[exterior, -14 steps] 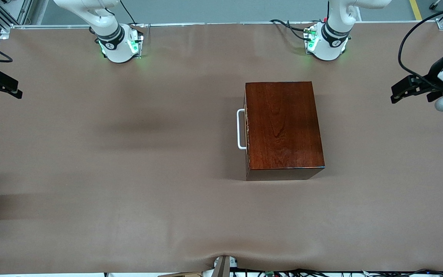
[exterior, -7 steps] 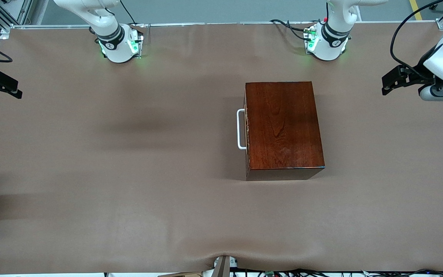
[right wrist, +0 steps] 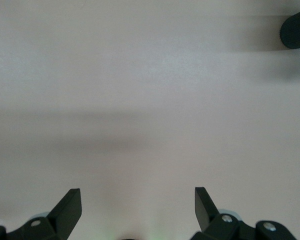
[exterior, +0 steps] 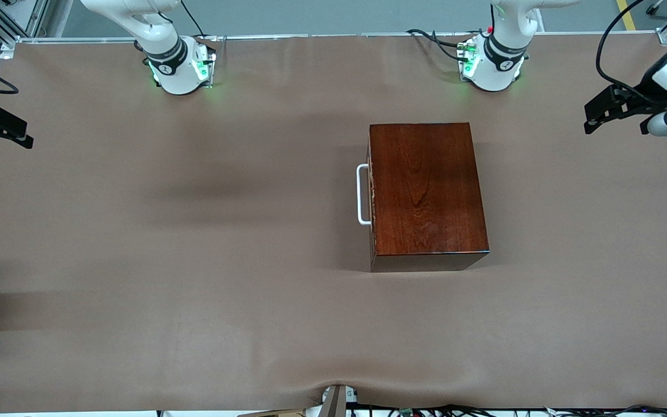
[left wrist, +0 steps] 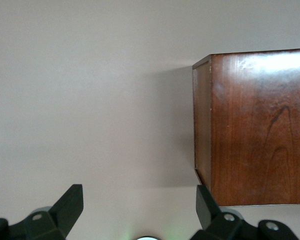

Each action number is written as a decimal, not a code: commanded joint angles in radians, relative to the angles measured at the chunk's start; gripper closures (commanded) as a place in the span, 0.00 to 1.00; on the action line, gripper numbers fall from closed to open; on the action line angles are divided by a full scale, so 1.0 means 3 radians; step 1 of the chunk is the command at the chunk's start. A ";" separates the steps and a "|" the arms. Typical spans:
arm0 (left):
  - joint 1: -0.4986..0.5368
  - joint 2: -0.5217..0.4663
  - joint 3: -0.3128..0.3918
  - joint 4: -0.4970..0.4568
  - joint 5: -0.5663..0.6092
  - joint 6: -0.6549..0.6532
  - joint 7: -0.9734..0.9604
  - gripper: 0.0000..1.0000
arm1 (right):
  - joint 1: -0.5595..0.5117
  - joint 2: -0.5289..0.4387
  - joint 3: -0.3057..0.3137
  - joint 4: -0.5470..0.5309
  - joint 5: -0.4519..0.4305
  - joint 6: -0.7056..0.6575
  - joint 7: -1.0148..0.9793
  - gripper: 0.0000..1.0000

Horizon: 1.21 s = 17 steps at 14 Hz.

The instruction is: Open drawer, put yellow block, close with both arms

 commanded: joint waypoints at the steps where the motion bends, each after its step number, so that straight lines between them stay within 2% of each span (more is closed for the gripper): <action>1: -0.0080 -0.0045 0.0065 0.0008 0.0016 -0.0127 0.0037 0.00 | -0.0011 -0.0050 0.0009 -0.0026 -0.0022 -0.0016 0.0015 0.00; 17: -0.0070 -0.0009 0.0060 0.0080 0.0016 -0.0168 0.0032 0.00 | -0.0021 -0.0050 0.0004 -0.0026 -0.0022 -0.0016 0.0015 0.00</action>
